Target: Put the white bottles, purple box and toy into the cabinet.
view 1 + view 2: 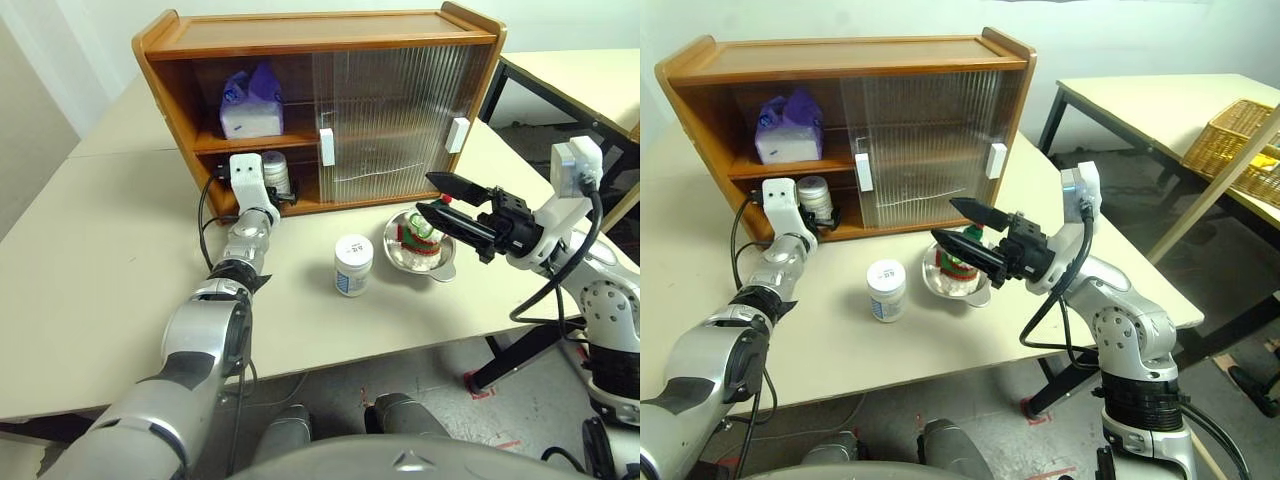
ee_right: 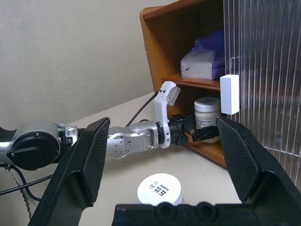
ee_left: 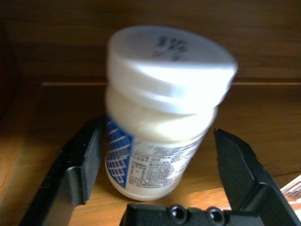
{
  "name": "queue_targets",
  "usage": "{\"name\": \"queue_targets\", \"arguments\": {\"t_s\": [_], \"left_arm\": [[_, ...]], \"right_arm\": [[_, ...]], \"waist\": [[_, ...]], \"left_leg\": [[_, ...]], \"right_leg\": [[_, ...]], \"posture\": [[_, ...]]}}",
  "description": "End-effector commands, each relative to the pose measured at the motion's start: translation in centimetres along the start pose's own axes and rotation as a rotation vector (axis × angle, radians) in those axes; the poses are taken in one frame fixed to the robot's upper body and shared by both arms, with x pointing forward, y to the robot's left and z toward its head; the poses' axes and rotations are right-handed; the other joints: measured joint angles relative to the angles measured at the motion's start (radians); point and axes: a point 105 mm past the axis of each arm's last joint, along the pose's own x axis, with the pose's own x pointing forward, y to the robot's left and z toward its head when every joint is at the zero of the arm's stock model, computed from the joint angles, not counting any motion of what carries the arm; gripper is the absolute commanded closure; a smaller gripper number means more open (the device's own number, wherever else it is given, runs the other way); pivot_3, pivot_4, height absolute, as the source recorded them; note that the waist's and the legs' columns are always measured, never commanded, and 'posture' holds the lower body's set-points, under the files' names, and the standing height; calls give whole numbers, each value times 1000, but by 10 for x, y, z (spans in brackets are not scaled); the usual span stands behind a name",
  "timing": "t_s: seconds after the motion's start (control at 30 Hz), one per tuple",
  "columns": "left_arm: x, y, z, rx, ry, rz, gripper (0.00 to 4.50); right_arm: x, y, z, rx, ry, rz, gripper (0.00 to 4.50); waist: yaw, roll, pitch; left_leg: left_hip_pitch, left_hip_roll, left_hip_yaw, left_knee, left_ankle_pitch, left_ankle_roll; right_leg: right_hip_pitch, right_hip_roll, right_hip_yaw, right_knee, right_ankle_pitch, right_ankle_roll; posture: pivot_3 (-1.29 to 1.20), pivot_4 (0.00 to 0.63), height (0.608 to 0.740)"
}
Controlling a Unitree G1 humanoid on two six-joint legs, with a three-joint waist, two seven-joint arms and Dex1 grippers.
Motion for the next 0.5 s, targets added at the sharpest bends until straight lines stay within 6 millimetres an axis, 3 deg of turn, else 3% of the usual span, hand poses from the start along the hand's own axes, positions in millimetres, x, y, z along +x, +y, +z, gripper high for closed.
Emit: {"name": "queue_targets", "arguments": {"t_s": [0.03,0.5], "left_arm": [[1,-2,11,-24,-58,-11,24],[-25,17,7,-49,-173,24,24]], "right_arm": [[0,3,1,3,-6,8,0],[4,1,0,18,-4,34,0]], "waist": [[0,0,0],[1,1,2]], "left_leg": [[0,0,0,0,0,0],[-4,-1,0,0,-1,0]], "right_leg": [[0,0,0,0,0,0],[-3,0,-1,-1,-1,1]], "posture": [[-225,15,740],[-188,21,740]]}}
